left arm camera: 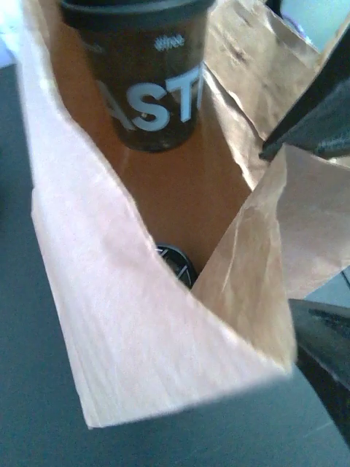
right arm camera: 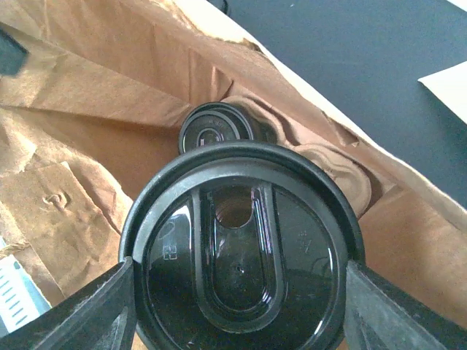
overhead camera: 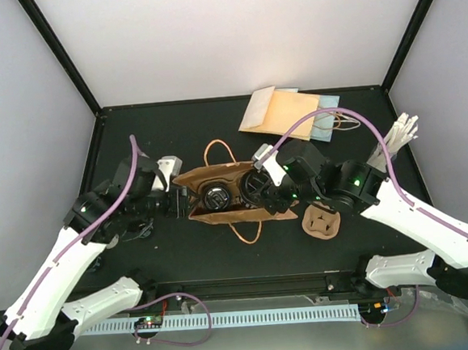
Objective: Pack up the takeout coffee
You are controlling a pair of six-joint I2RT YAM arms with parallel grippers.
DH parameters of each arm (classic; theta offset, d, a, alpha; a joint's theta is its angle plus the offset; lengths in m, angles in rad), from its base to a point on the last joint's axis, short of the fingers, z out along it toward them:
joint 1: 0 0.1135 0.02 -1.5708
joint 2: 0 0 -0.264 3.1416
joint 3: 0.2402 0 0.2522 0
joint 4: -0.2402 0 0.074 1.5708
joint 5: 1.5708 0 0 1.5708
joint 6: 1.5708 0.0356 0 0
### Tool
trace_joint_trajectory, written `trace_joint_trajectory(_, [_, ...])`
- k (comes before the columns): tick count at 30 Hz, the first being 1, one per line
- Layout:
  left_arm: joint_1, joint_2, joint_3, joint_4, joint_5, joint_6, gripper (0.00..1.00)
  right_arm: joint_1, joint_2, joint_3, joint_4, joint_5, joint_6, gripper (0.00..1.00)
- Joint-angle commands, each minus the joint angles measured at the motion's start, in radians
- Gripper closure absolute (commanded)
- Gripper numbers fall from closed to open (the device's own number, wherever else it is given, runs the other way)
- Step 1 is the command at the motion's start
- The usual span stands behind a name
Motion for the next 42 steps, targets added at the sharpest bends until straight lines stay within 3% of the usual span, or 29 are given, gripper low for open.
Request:
trace_joint_trajectory(1, [-0.007, -0.05, 0.096, -0.069, -0.043, 0.044, 0.41, -0.004, -0.044, -0.029, 0.018, -0.05, -0.013, 0.46])
trace_joint_trajectory(8, [-0.006, -0.02, 0.275, -0.11, -0.135, 0.258, 0.22, -0.002, -0.068, -0.069, 0.04, -0.064, -0.01, 0.47])
trace_joint_trajectory(14, [-0.006, 0.07, 0.342, -0.068, -0.102, 0.437, 0.1, -0.003, -0.085, -0.091, 0.062, -0.048, 0.005, 0.47])
trace_joint_trajectory(20, [-0.007, 0.085, 0.334, 0.041, 0.008, 0.522, 0.02, -0.003, -0.114, -0.122, 0.103, -0.028, 0.027, 0.47])
trace_joint_trajectory(30, [-0.027, 0.138, 0.354, 0.096, -0.074, 0.59, 0.01, -0.003, -0.129, -0.144, 0.137, -0.022, 0.026, 0.47])
trace_joint_trajectory(42, [-0.026, 0.162, 0.353, 0.135, 0.062, 0.72, 0.01, -0.003, -0.141, -0.161, 0.153, -0.015, 0.036, 0.47])
